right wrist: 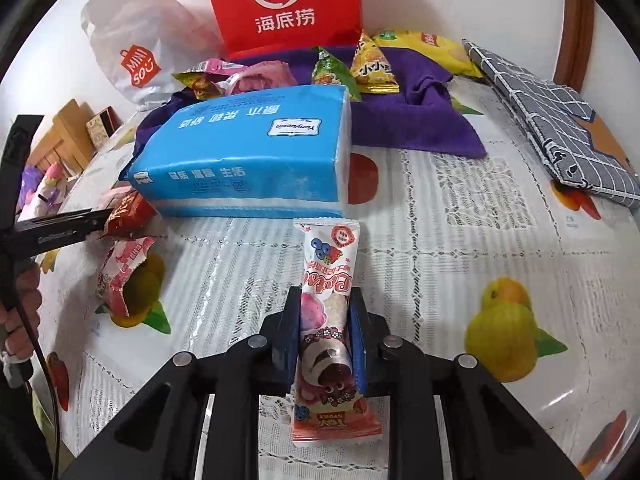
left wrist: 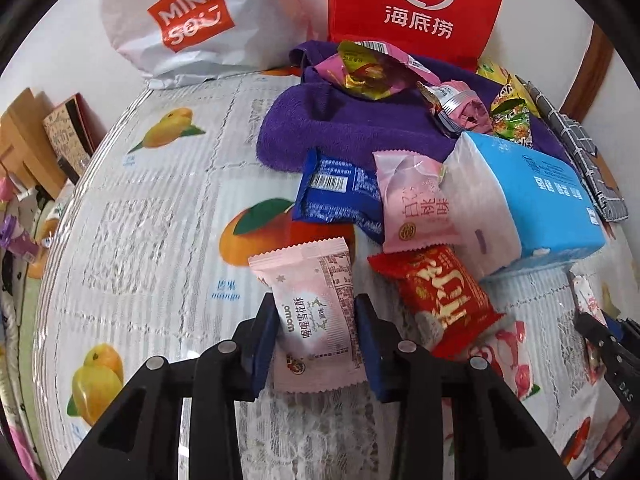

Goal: Organize snacks
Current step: 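Grasp the white ice-cream-bar wrapper with the right tool while the left tool grasps the pink pastry packet, then lift both held snacks and carry them over the purple towel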

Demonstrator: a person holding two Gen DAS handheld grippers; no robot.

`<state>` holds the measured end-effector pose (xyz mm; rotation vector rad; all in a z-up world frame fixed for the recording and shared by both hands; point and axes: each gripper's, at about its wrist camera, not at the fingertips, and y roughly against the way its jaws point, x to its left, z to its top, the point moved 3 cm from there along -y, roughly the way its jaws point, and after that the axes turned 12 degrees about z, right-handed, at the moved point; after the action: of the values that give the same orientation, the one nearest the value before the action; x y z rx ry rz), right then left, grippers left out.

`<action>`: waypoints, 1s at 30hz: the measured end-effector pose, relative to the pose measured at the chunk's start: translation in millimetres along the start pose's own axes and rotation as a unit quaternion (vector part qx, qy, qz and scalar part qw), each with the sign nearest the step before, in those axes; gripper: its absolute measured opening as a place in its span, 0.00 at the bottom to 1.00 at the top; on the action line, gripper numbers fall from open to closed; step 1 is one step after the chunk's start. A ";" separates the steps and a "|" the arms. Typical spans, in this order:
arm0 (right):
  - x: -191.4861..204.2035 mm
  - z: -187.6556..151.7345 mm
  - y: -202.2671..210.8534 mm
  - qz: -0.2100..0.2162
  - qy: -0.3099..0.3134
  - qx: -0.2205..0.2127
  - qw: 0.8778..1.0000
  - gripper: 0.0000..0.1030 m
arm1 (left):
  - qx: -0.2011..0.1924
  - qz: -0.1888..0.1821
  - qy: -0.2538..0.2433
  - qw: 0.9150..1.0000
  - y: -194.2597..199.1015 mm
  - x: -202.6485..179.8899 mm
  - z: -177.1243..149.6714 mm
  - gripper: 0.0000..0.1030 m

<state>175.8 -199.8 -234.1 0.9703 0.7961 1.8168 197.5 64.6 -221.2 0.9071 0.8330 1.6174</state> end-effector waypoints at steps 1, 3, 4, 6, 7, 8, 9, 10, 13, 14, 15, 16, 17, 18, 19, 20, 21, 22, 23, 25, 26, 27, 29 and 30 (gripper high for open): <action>-0.8 -0.2 0.8 0.000 -0.004 0.000 1.000 0.21 | 0.004 -0.003 0.001 1.000 1.4 1.8 -2.3 0.35; -1.9 -1.3 4.1 -0.001 -0.009 -0.002 1.000 0.21 | 0.009 -0.013 0.006 1.000 4.2 4.7 -5.7 0.35; -1.6 -1.9 6.2 -0.003 -0.010 -0.004 1.000 0.21 | 0.009 -0.019 0.009 1.000 6.2 6.1 -7.0 0.35; -0.6 -2.7 11.2 -0.005 -0.010 -0.006 1.000 0.21 | 0.007 -0.023 0.012 1.000 10.9 8.4 -9.5 0.35; 0.5 -2.6 14.0 -0.006 -0.011 -0.009 1.000 0.21 | 0.004 -0.023 0.011 1.000 13.8 8.5 -10.5 0.35; 1.8 -2.4 17.4 -0.006 -0.010 -0.011 1.000 0.21 | 0.002 -0.023 0.011 1.000 16.2 8.7 -11.4 0.35; 3.1 -2.3 21.0 -0.005 -0.010 -0.014 1.000 0.21 | -0.001 -0.024 0.011 1.000 18.9 8.9 -12.3 0.35; 4.3 -1.9 24.3 -0.004 -0.010 -0.017 1.000 0.21 | -0.004 -0.026 0.010 1.000 22.8 9.0 -13.5 0.35; 8.5 -0.8 34.4 -0.007 -0.006 -0.025 1.000 0.21 | -0.010 -0.028 0.011 0.999 31.2 9.0 -14.8 0.35; 9.9 -0.7 38.0 -0.007 -0.005 -0.028 1.000 0.21 | -0.013 -0.030 0.013 0.999 35.0 9.1 -15.4 0.35; 11.3 -0.6 41.2 -0.008 -0.005 -0.031 0.999 0.21 | -0.015 -0.032 0.013 0.999 37.7 8.9 -15.9 0.35; 12.7 -0.5 45.2 -0.008 -0.004 -0.035 0.999 0.21 | -0.016 -0.035 0.014 0.999 40.9 8.7 -16.6 0.35; 13.5 -0.6 48.1 -0.009 -0.004 -0.037 0.999 0.21 | -0.018 -0.038 0.015 0.999 44.5 8.2 -17.3 0.35; 14.7 -0.4 51.8 -0.009 -0.004 -0.040 0.999 0.21 | -0.019 -0.040 0.015 0.999 46.7 8.6 -17.3 0.35; 15.4 0.0 54.9 -0.009 -0.002 -0.043 0.999 0.21 | -0.022 -0.043 0.015 0.999 50.9 8.1 -17.7 0.35; 16.5 0.6 59.2 -0.010 -0.002 -0.048 0.999 0.21 | -0.025 -0.044 0.014 0.999 54.4 7.6 -18.1 0.35; 17.5 1.4 62.1 -0.011 -0.001 -0.050 0.999 0.21 | -0.029 -0.044 0.014 0.999 58.1 6.9 -18.2 0.35; 18.6 2.3 65.1 -0.011 -0.001 -0.053 0.999 0.21 | -0.032 -0.046 0.014 0.998 61.6 5.8 -18.5 0.35; 19.5 3.3 67.8 -0.012 0.000 -0.056 0.998 0.21 | -0.034 -0.048 0.014 0.998 64.5 5.4 -18.6 0.35; 21.3 6.4 74.3 -0.016 0.002 -0.061 0.998 0.21 | -0.039 -0.054 0.014 0.998 72.3 3.3 -18.2 0.35; 22.5 7.8 77.0 -0.018 0.003 -0.063 0.998 0.21 | -0.041 -0.056 0.015 0.997 75.2 2.6 -17.9 0.35; 23.8 9.8 81.1 -0.020 0.005 -0.067 0.998 0.21 | -0.044 -0.057 0.014 0.997 78.4 1.4 -17.3 0.35; 25.7 13.9 87.3 -0.024 0.007 -0.074 0.997 0.21 | -0.053 -0.059 0.012 0.997 88.1 -1.5 -15.6 0.35; 26.7 16.6 91.1 -0.027 0.008 -0.078 0.997 0.21 | -0.056 -0.059 0.011 0.997 91.6 -2.4 -14.8 0.35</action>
<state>145.3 -208.7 -143.1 0.8272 0.6736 1.8118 143.8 42.6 -148.7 0.7496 0.7878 1.5569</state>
